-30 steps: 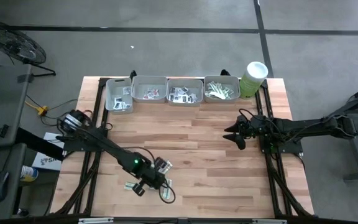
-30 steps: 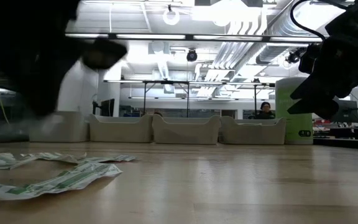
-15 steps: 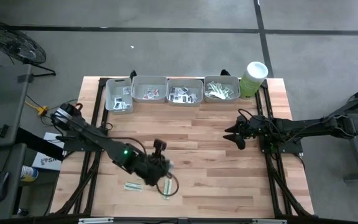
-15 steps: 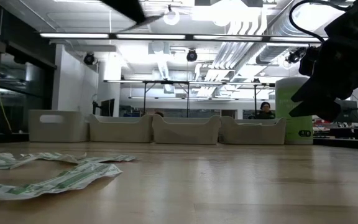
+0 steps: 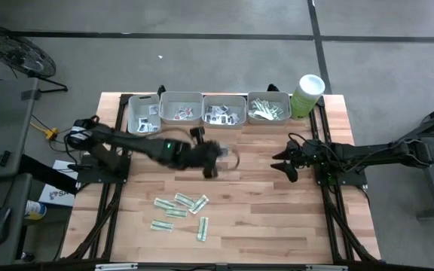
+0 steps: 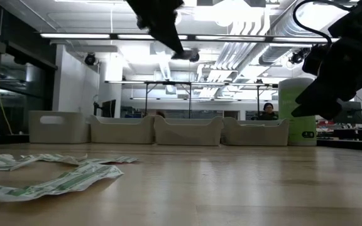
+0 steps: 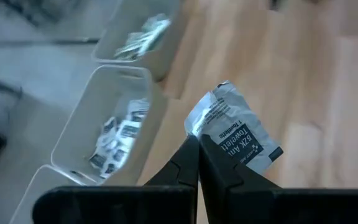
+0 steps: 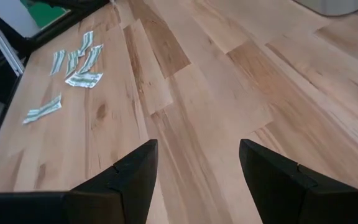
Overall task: Pick & Place First Aid Supplies
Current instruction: Put the gray towelette pack into the middle right gray bin
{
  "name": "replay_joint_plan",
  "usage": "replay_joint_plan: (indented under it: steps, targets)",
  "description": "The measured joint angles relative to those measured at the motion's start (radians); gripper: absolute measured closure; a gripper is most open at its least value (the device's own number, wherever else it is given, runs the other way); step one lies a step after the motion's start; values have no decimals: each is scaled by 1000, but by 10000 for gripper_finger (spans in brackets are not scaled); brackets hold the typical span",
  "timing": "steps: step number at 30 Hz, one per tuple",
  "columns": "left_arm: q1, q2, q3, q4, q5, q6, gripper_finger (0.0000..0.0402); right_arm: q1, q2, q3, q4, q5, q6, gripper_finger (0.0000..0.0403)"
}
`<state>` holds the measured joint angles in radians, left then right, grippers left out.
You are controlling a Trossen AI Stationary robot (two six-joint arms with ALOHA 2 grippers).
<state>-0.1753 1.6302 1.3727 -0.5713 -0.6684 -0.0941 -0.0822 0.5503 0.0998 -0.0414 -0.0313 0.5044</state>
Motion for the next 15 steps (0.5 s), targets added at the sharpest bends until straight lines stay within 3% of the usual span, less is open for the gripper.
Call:
replay_joint_plan:
  steps: [4,10,15]
  targets:
    - [139,0,0,53,48,-17,401,0,0,0,0,0,-34,183]
    - [343,24,1,168,137,-29,401,0,0,0,1,-1,85,183]
    - [476,70,4,260,197,-87,401,0,-2,0,5,-2,40,183]
